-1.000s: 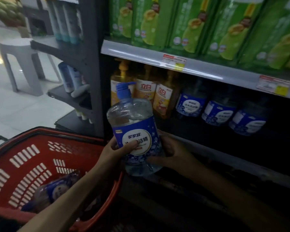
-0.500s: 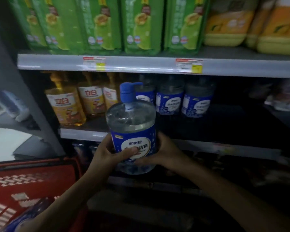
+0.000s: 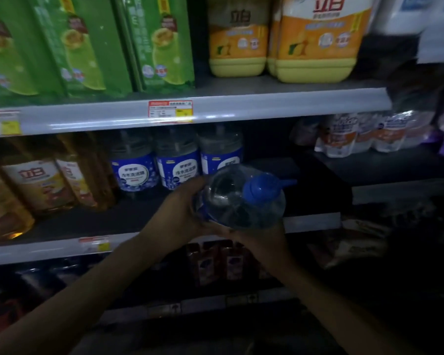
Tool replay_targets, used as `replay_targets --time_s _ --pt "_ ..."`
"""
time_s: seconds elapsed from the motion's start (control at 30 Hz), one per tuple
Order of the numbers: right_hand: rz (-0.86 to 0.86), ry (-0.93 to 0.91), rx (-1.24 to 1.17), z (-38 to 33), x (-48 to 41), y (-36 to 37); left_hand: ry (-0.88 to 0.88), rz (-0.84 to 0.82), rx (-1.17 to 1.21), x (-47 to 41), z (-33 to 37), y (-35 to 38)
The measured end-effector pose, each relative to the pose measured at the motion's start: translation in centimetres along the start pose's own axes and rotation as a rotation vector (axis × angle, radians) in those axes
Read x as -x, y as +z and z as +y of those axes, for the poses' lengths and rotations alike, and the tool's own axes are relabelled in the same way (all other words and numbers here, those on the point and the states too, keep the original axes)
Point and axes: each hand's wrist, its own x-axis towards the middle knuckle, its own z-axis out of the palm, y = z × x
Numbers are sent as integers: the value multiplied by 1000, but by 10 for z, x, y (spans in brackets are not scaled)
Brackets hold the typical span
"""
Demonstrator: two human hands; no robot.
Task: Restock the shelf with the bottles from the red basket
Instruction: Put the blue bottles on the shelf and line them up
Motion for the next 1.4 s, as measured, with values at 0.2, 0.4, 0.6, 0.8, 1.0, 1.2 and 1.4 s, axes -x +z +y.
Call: replay_targets --time_s 0.2,0.4,0.6,0.8,1.0,1.2,1.4 --pt "150 35 -30 20 -23 -51 62 4 -327 -60 -28 47" --pt "389 -46 -52 40 -49 -82 69 43 -298 -94 -38 93" --pt "389 -25 -88 47 -71 -91 63 81 -239 -119 -52 113" --pt "381 -8 -65 52 -95 -103 -18 174 1 -136 -67 134" --pt "381 14 -47 61 -123 -110 -56 256 160 -149 -80 152" --pt "447 38 -58 73 -152 -111 -91 307 244 -171 -94 164" --pt "479 41 4 87 -176 -105 -102 345 276 -189 -114 169"
